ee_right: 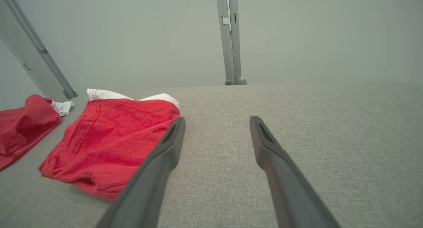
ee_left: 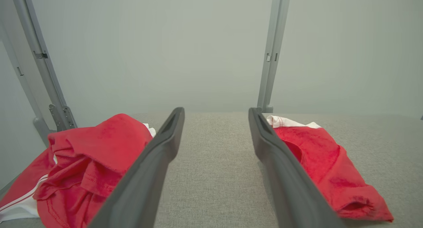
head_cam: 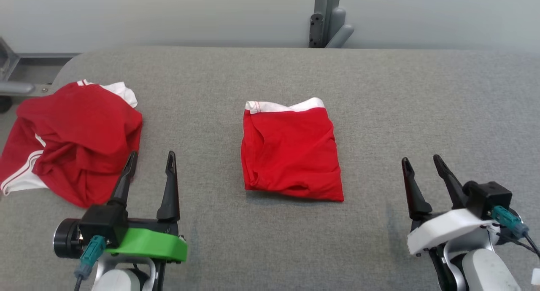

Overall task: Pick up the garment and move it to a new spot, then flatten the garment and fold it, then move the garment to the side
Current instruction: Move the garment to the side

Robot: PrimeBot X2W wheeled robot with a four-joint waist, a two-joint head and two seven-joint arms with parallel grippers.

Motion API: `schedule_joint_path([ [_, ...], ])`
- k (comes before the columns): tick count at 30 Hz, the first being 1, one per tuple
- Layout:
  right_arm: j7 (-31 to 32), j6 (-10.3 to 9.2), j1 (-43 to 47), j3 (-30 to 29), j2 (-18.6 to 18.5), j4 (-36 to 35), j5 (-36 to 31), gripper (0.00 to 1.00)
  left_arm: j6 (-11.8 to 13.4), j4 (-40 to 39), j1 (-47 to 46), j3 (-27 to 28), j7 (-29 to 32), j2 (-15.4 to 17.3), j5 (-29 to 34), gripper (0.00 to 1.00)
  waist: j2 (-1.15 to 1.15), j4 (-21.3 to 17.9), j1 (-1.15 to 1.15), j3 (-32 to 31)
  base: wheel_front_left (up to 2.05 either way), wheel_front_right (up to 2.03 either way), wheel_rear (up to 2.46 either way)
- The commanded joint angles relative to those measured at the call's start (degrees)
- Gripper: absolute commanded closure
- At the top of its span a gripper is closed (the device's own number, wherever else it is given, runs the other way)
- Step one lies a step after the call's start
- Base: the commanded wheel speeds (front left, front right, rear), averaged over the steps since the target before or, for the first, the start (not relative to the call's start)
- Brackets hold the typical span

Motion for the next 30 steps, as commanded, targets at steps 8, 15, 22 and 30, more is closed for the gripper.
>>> schedule_joint_path([
  [8,0.7,-0.04,-9.1,5.5,-1.6,11.8,2.6,0.00,-1.3,2.8,-6.2,-1.2,-3.1,-2.6,-0.1,0.00,0.00,8.4,0.00,8.5,0.00,0.00,0.00],
  [15,0.0,-0.04,-13.4,9.3,-1.9,20.4,4.4,0.00,-2.0,4.7,-8.7,-0.8,-4.4,-3.6,-0.4,0.00,0.00,10.5,0.00,10.2,0.00,0.00,0.00],
  [22,2.5,-0.04,-16.1,13.6,-2.0,27.2,8.6,0.00,-2.1,5.6,-9.6,-0.4,-5.0,-4.0,0.0,0.00,0.00,10.7,0.00,10.4,0.00,0.00,0.00],
  [30,3.5,-0.07,-18.9,17.8,-3.5,28.8,11.9,1.00,-2.2,5.1,-9.4,0.1,-5.2,-3.9,0.5,0.00,0.00,8.3,0.00,10.5,0.00,0.00,0.00],
])
